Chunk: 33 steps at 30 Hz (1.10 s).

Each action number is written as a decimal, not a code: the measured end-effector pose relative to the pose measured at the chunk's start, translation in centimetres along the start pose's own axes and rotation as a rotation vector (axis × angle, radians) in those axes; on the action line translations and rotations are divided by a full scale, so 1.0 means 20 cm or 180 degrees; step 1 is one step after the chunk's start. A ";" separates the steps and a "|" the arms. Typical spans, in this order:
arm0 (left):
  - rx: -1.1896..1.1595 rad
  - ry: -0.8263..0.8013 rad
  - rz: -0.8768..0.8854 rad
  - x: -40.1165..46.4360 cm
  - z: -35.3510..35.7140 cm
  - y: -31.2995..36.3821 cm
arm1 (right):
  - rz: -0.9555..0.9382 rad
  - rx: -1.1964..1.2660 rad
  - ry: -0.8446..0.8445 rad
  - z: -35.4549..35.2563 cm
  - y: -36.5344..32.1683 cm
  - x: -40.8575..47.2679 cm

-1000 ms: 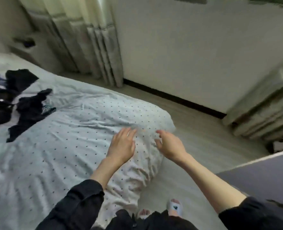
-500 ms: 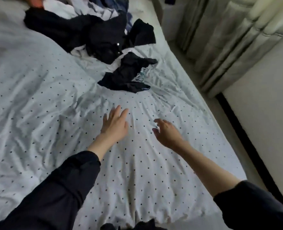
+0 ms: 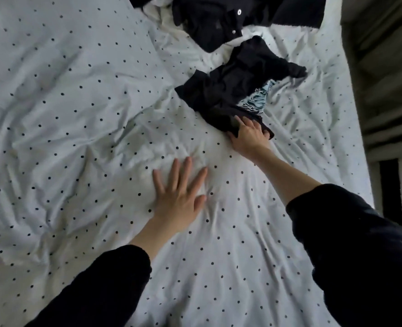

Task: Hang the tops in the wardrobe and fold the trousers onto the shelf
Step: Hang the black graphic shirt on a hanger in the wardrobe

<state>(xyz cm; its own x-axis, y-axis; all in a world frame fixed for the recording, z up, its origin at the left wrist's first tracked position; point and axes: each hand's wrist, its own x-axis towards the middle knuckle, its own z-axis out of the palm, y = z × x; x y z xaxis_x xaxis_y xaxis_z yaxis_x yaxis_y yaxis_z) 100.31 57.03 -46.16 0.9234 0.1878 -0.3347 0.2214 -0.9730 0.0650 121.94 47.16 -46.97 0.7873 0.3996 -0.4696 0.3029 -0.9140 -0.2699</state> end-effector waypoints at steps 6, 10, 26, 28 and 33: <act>-0.0163 -0.0287 -0.0085 0.02 0.00 0.01 | 0.0017 0.0671 0.0249 0.02 0.03 -0.12; -0.0141 -0.0642 -0.0049 0.03 -0.05 0.00 | 0.0035 0.0985 0.0428 0.01 0.04 -0.33; -0.1105 0.0231 0.1712 -0.60 -0.46 0.14 | 0.0830 0.2271 0.1316 0.03 -0.02 -1.89; -0.0899 0.0431 0.2287 -0.71 -0.53 0.29 | 0.0905 0.2483 0.1635 0.00 0.01 -2.19; -0.1206 0.0977 0.3375 -1.03 -0.63 0.69 | 0.1169 0.2937 0.2574 -0.03 0.09 -2.80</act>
<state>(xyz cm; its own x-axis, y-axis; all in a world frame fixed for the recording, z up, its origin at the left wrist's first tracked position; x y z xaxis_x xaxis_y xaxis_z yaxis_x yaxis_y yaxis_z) 88.26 41.43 -26.61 0.7274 -0.6202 0.2938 -0.6750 -0.5692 0.4695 78.77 23.04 -20.72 0.9443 -0.3179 -0.0856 -0.2281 -0.4441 -0.8665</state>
